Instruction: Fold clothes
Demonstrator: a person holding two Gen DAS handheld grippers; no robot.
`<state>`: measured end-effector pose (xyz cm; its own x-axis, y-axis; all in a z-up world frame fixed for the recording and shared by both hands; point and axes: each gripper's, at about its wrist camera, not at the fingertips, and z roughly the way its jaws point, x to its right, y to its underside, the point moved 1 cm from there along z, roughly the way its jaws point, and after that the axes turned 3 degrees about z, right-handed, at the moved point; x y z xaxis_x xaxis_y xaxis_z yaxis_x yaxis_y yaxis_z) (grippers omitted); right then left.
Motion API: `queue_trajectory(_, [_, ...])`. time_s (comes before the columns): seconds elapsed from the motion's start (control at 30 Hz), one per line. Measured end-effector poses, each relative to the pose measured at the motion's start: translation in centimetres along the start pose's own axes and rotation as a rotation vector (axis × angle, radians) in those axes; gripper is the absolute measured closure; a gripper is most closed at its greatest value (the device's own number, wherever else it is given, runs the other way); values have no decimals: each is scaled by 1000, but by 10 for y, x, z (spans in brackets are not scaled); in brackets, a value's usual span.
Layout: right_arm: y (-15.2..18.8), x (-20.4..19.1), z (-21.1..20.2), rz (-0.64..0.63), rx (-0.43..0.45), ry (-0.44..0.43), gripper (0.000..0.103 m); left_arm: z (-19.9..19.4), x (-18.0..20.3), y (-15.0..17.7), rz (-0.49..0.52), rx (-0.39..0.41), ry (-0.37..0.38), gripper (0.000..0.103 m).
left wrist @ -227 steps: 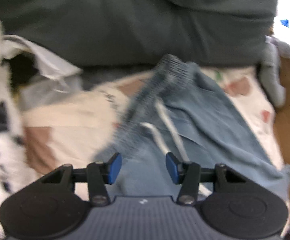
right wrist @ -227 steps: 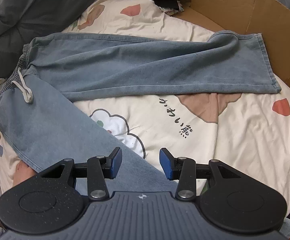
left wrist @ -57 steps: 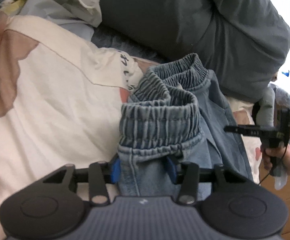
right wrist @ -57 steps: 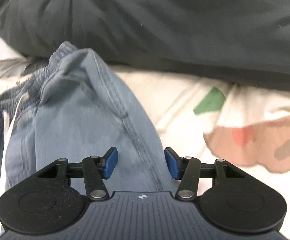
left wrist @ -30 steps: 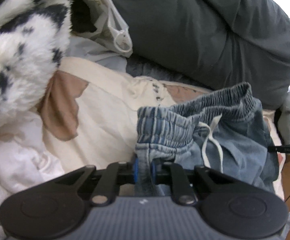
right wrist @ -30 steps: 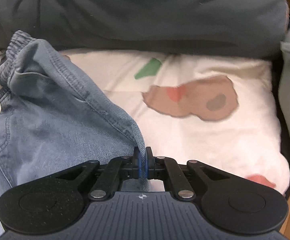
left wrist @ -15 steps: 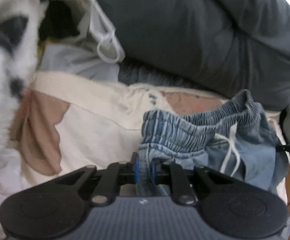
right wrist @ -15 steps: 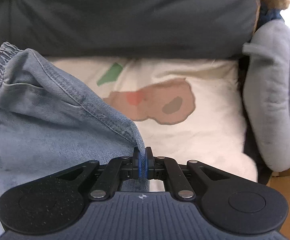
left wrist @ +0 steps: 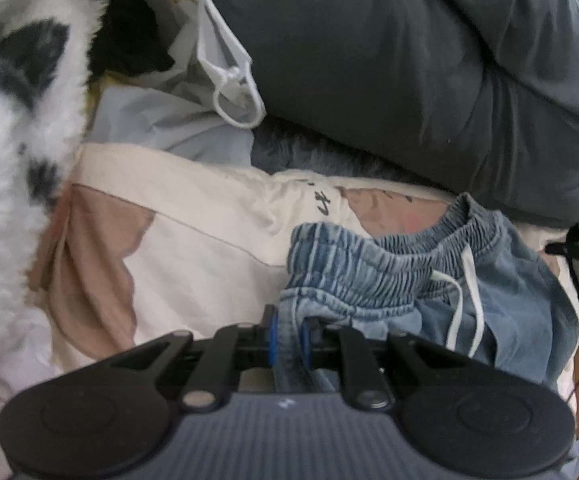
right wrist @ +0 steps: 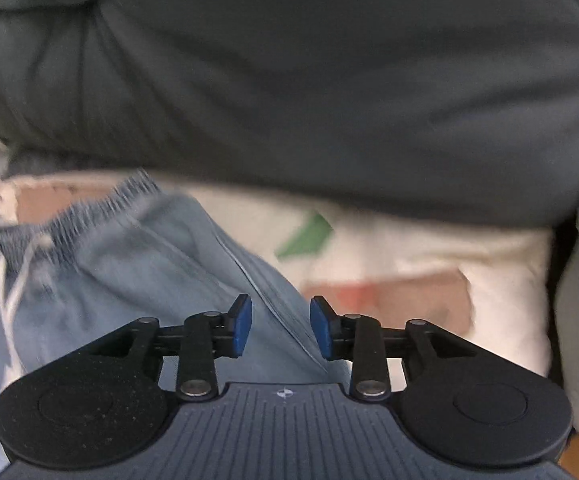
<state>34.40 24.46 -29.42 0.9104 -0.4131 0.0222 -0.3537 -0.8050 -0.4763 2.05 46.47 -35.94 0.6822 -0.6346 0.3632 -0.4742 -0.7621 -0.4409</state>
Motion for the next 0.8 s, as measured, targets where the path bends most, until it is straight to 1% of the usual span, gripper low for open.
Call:
queue_trajectory(0.07, [-12,-14,9,24,34,-52,64,-2,-3,-3,-5,5,-1,91])
queue_trajectory(0.17, [-30,-42,25,-12,75,-84,64,-3,-7,-4,-9,4,-4,91])
queue_trajectory(0.23, [-39,-56,38,-40,82,-98,64,-1,-10,-2,-9,-11,-7,91])
queue_trajectory(0.3, [-46,-67,53,-56,75,-106,64,2,-13,2,-13,-26,-10,90])
queue_trajectory(0.37, [-44,-70,67,-74,42,-99,65,3,-12,4,-2,-27,-16,90])
queue_trajectory(0.43, [-41,-73,80,-91,6,-92,67,4,-10,6,9,-28,-20,90])
queue_trajectory(0.5, [-38,-75,94,-109,-29,-84,71,7,-10,6,1,-36,-18,90])
queue_trajectory(0.6, [-31,-74,105,-117,-72,-85,72,12,-12,4,-19,-52,-15,89])
queue_trajectory(0.73, [-29,-80,112,-157,-78,-58,71,14,-11,4,-14,-59,-17,88])
queue_trajectory(0.77, [-29,-84,115,-185,-76,-41,70,14,-11,4,-11,-59,-18,88])
queue_trajectory(0.8, [-29,-87,117,-215,-74,-24,67,14,-11,4,-13,-58,-18,88])
